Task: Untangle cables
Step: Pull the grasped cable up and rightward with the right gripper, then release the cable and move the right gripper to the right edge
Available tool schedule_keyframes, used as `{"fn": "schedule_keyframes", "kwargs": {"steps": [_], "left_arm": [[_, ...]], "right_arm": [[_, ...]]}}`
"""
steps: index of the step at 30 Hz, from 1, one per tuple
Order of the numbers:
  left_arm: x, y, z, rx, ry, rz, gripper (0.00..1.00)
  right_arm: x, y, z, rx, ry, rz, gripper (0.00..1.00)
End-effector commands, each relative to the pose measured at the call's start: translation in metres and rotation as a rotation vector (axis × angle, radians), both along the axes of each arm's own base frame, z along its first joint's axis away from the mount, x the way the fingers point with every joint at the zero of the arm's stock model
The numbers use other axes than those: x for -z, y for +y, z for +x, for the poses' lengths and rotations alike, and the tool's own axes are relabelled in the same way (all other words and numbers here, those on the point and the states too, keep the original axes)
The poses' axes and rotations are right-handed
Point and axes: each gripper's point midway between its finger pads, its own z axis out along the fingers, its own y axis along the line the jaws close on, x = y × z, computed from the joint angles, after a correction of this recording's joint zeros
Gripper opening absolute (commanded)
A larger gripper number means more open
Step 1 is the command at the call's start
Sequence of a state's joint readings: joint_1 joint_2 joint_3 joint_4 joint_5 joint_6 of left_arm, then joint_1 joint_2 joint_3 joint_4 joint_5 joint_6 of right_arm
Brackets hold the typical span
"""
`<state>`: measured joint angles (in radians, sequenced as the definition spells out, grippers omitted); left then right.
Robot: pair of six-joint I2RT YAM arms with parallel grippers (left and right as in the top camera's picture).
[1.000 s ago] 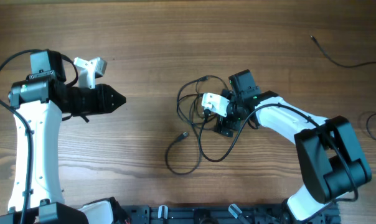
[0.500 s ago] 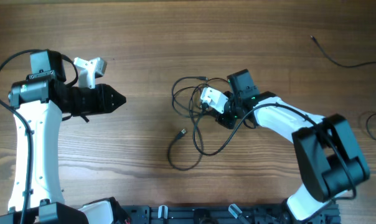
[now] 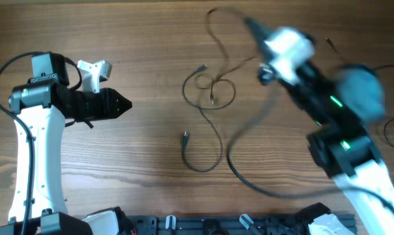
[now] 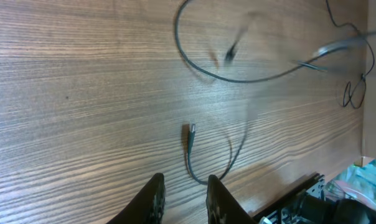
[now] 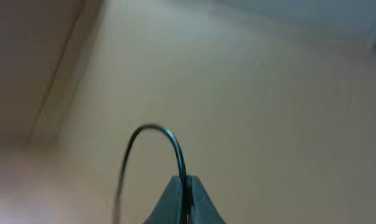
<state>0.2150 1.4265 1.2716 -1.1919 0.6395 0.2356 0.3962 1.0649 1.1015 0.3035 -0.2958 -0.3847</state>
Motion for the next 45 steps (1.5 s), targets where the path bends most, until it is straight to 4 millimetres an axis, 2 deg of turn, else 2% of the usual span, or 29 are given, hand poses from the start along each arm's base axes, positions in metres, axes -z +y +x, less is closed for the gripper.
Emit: {"fn": "schedule_keyframes", "kwargs": {"steps": [1, 2, 4, 10, 14, 16, 17, 19, 21, 23, 25, 26, 29, 30, 32, 35, 37, 39, 41, 43, 44, 45], "left_arm": [[-0.005, 0.000, 0.000, 0.021, -0.032, 0.016, 0.24], [-0.005, 0.000, 0.000, 0.021, -0.032, 0.016, 0.24], [-0.005, 0.000, 0.000, 0.020, -0.032, 0.016, 0.24], [-0.005, -0.001, -0.001, 0.021, -0.029, 0.012, 0.23], [-0.005, -0.001, -0.002, 0.021, -0.023, 0.011, 0.23], [-0.005, -0.001, -0.002, 0.021, -0.023, 0.011, 0.23], [-0.005, -0.001, -0.002, 0.021, -0.023, 0.011, 0.23], [-0.005, -0.001, -0.002, 0.021, -0.022, 0.010, 0.23], [-0.005, -0.001, -0.002, 0.021, -0.021, 0.010, 0.23], [-0.005, -0.001, -0.002, 0.021, -0.022, 0.010, 0.23], [-0.005, -0.001, -0.002, 0.021, -0.022, 0.011, 0.24], [-0.005, -0.001, -0.002, 0.021, -0.022, 0.011, 0.24], [-0.005, -0.001, -0.002, 0.021, -0.022, 0.011, 0.24], [-0.005, -0.001, -0.002, 0.021, -0.021, 0.010, 0.24], [-0.004, -0.002, -0.003, 0.021, -0.017, 0.009, 0.24], [-0.004, -0.003, -0.004, 0.025, -0.014, 0.009, 0.24], [-0.004, -0.004, -0.004, 0.028, -0.015, 0.009, 0.24], [-0.004, -0.004, -0.004, 0.029, -0.015, 0.009, 0.24], [-0.004, -0.006, -0.004, 0.034, -0.015, 0.009, 0.24], [-0.004, -0.008, -0.005, 0.043, -0.015, 0.009, 0.24], [-0.004, -0.009, -0.004, 0.045, -0.017, 0.009, 0.24], [-0.004, -0.009, -0.004, 0.046, -0.019, 0.010, 0.24]], "right_arm": [[-0.071, -0.037, -0.036, 0.047, -0.168, 0.253, 0.04], [-0.087, -0.051, -0.045, 0.091, -0.227, 0.310, 0.04], [-0.096, -0.068, -0.046, 0.162, -0.255, 0.375, 0.04], [-0.092, -0.065, -0.034, 0.053, -0.140, 0.542, 0.04], [-0.105, -0.065, -0.032, -0.071, -0.187, 0.700, 0.04], [-0.125, -0.085, -0.042, -0.194, -0.291, 0.892, 0.04], [-0.136, -0.106, -0.046, -0.319, -0.329, 1.057, 0.04], [-0.146, -0.134, -0.037, -0.507, -0.332, 1.256, 0.04], [-0.155, -0.148, -0.024, -0.675, -0.303, 1.345, 0.04], [-0.163, -0.150, -0.019, -0.793, -0.280, 1.349, 0.04], [-0.172, -0.144, -0.026, -0.844, -0.287, 1.289, 0.04], [-0.177, -0.136, -0.031, -0.859, -0.284, 1.235, 0.04], [-0.186, -0.089, -0.045, -0.800, -0.267, 0.902, 0.04], [-0.179, -0.059, -0.037, -0.726, -0.203, 0.697, 0.04], [-0.158, -0.033, -0.009, -0.606, -0.054, 0.530, 0.04], [-0.102, -0.019, 0.043, -0.313, 0.114, 0.316, 0.04], [-0.054, -0.025, 0.076, -0.101, 0.193, 0.143, 0.04], [-0.002, -0.049, 0.105, 0.133, 0.330, 0.028, 0.04], [0.046, -0.092, 0.126, 0.420, 0.479, -0.036, 0.04], [0.074, -0.133, 0.134, 0.662, 0.557, -0.076, 0.04], [0.086, -0.165, 0.137, 0.838, 0.583, -0.108, 0.04], [0.089, -0.183, 0.138, 0.932, 0.582, -0.118, 0.04]]}}
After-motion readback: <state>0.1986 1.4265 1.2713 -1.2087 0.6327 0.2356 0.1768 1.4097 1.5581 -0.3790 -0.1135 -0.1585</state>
